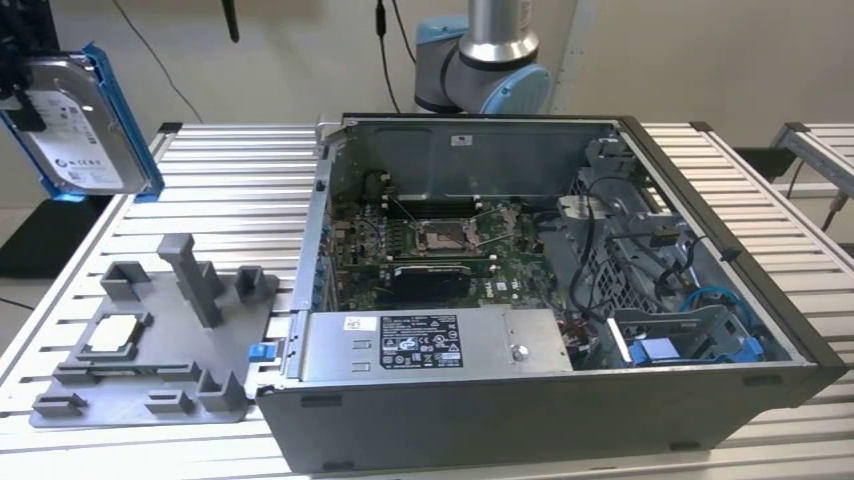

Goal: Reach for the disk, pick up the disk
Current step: 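Pick up the disk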

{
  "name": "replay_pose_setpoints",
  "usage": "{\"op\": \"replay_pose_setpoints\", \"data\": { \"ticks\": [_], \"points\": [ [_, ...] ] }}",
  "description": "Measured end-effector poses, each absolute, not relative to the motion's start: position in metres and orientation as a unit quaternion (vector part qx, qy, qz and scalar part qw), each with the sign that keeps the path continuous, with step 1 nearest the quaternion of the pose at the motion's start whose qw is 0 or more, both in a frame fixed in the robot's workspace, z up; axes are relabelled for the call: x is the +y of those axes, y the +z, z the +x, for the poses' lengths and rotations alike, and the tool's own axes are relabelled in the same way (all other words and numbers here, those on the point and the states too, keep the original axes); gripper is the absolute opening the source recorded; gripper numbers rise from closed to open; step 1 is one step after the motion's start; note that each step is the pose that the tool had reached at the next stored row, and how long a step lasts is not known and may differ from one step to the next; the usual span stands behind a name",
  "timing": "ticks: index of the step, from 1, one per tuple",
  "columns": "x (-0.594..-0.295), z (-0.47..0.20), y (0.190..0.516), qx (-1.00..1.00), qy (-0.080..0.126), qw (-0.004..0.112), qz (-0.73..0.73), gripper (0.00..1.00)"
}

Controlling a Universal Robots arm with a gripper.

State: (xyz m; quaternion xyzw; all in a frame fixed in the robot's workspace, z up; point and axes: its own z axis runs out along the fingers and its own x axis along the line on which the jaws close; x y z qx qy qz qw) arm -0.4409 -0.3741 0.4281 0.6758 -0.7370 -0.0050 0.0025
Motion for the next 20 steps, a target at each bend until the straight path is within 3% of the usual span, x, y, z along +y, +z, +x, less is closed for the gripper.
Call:
{"op": "replay_pose_setpoints", "data": {
  "ticks": [20],
  "points": [
    [-0.374,-0.441,0.467,-0.737,-0.005,0.002,0.676,0.00]
  ]
}}
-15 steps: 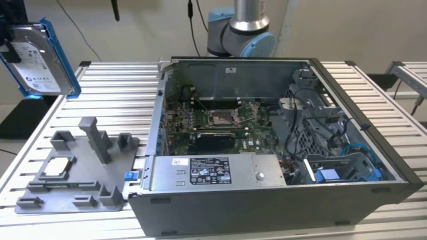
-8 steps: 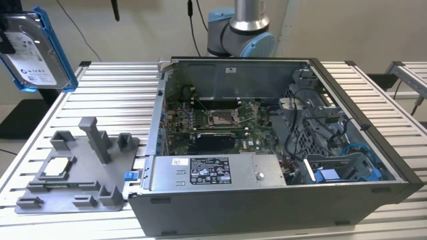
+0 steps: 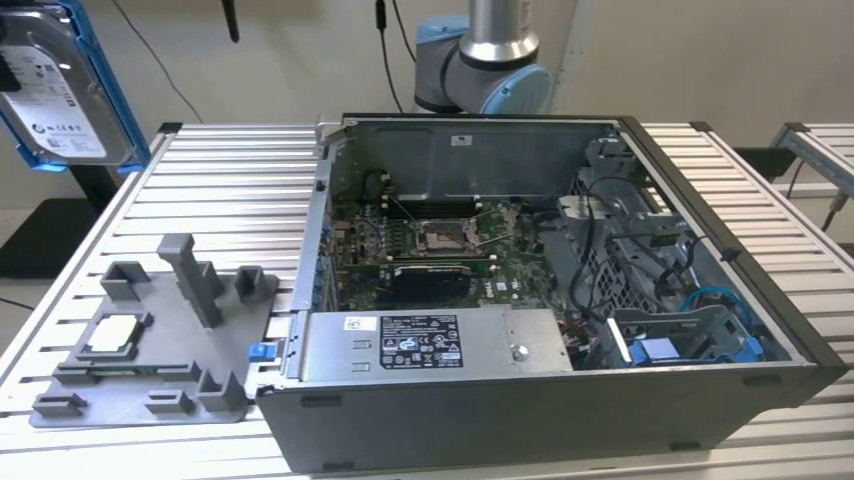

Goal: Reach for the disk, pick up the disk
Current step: 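Pick up the disk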

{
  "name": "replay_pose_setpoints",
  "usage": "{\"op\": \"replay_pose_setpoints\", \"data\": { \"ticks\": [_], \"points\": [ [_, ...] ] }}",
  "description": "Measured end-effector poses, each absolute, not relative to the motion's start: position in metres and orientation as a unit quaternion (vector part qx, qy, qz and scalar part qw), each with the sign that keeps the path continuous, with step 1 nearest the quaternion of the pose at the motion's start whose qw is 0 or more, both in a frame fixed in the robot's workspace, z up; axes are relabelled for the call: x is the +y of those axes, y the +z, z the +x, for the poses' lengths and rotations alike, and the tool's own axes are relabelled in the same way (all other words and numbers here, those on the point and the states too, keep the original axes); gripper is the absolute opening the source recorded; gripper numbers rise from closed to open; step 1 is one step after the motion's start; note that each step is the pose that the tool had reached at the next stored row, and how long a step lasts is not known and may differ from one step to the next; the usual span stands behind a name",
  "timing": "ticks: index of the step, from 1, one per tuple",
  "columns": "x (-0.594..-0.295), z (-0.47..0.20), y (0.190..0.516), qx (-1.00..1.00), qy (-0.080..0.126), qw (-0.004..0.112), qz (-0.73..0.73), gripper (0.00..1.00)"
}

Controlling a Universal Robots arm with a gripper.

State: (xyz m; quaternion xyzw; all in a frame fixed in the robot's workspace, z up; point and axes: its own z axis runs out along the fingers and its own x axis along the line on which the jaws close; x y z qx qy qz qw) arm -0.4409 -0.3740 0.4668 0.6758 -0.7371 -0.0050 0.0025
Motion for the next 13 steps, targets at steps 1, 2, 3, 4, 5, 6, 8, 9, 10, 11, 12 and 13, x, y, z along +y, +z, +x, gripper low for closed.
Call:
{"op": "replay_pose_setpoints", "data": {
  "ticks": [1,2,3,4,5,6,8,9,10,11,12,13],
  "points": [
    [-0.374,-0.441,0.468,-0.737,-0.005,0.002,0.676,0.00],
    [-0.374,-0.441,0.470,-0.737,-0.005,0.002,0.676,0.00],
    [-0.374,-0.441,0.472,-0.737,-0.005,0.002,0.676,0.00],
    [-0.374,-0.441,0.474,-0.737,-0.005,0.002,0.676,0.00],
    [-0.374,-0.441,0.475,-0.737,-0.005,0.002,0.676,0.00],
    [-0.374,-0.441,0.476,-0.737,-0.005,0.002,0.676,0.00],
    [-0.374,-0.441,0.480,-0.737,-0.005,0.002,0.676,0.00],
    [-0.374,-0.441,0.481,-0.737,-0.005,0.002,0.676,0.00],
    [-0.374,-0.441,0.482,-0.737,-0.005,0.002,0.676,0.00],
    [-0.374,-0.441,0.484,-0.737,-0.005,0.002,0.676,0.00],
    [-0.374,-0.441,0.485,-0.737,-0.005,0.002,0.676,0.00],
    [-0.374,-0.441,0.487,-0.737,-0.005,0.002,0.676,0.00]
  ]
}}
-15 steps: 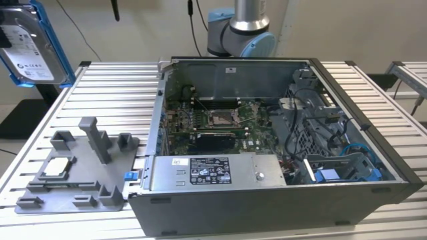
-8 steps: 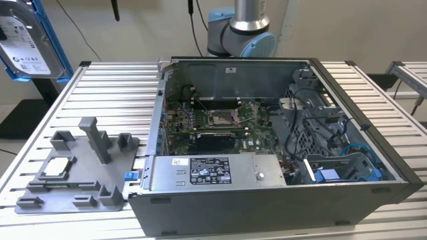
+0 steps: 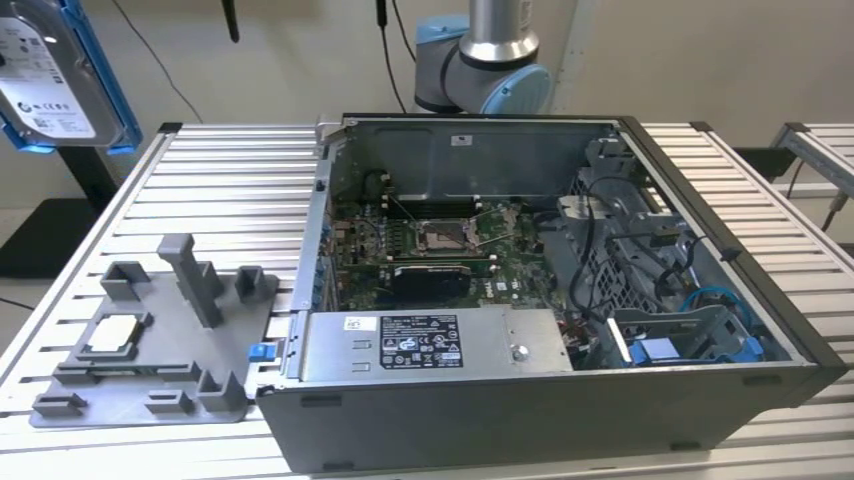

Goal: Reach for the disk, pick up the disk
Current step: 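Pick up the disk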

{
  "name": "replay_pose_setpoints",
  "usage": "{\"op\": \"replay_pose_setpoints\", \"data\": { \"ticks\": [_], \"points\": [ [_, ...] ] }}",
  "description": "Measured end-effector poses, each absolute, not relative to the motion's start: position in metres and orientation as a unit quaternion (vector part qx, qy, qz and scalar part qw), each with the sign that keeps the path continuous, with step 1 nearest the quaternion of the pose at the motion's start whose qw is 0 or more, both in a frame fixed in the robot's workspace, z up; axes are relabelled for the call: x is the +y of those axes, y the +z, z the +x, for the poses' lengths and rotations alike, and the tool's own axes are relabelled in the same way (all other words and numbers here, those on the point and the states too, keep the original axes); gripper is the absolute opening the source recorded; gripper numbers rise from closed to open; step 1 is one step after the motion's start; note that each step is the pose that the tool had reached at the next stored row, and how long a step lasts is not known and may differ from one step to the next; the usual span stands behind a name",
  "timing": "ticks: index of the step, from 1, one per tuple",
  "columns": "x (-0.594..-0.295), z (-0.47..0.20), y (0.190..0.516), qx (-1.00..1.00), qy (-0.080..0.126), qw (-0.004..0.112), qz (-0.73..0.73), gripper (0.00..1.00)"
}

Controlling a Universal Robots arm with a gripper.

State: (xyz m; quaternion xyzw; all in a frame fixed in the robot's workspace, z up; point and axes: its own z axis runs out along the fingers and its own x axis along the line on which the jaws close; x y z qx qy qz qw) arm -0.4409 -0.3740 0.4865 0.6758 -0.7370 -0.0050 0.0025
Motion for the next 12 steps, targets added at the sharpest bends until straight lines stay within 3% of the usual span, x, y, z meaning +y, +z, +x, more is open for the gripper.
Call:
{"op": "replay_pose_setpoints", "data": {
  "ticks": [12],
  "points": [
    [-0.374,-0.441,0.504,-0.737,-0.005,0.002,0.676,0.00]
  ]
}}
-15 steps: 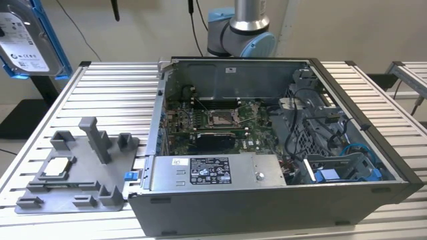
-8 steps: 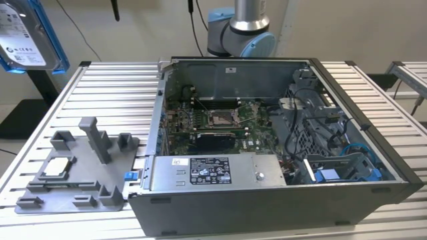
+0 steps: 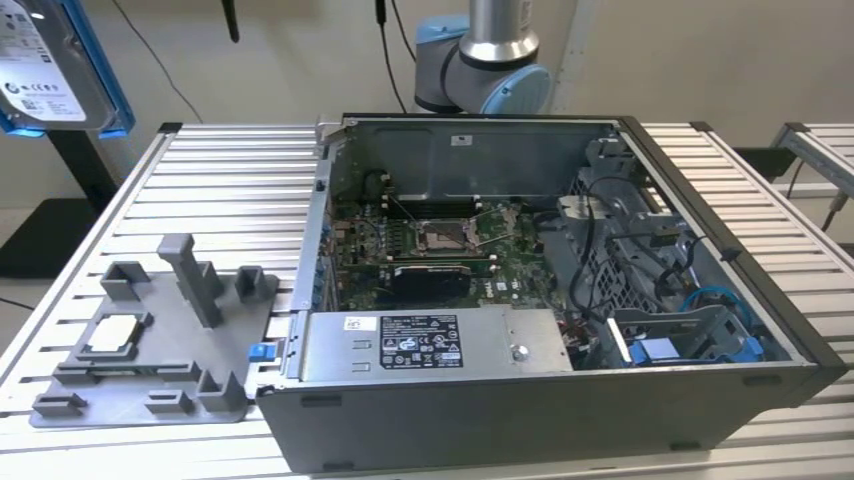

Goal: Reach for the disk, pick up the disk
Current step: 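Pick up the disk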

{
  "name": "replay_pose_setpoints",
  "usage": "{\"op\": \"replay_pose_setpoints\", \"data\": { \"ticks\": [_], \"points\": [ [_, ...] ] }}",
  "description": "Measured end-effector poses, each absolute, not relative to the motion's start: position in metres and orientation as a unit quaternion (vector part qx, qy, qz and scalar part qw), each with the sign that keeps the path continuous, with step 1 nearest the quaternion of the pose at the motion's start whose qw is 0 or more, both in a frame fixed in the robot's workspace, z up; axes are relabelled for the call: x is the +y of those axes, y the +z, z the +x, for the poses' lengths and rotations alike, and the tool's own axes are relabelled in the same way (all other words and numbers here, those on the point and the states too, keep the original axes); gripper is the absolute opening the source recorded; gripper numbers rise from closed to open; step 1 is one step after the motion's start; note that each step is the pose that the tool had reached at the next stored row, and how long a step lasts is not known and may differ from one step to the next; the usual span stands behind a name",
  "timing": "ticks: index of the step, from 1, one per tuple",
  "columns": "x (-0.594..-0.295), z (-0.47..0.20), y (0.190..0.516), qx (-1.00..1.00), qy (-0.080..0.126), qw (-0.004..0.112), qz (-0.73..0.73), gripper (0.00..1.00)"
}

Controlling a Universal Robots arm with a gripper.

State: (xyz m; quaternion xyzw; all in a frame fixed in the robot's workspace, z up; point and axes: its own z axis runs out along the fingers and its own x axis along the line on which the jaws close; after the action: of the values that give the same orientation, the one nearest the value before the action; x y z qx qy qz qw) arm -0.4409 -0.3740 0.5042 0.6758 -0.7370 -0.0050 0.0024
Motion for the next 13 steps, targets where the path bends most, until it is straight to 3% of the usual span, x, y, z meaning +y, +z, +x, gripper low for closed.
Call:
{"op": "replay_pose_setpoints", "data": {
  "ticks": [13],
  "points": [
    [-0.3740,-0.4391,0.5042,-0.737,-0.005,0.002,0.676,0.00]
  ]
}}
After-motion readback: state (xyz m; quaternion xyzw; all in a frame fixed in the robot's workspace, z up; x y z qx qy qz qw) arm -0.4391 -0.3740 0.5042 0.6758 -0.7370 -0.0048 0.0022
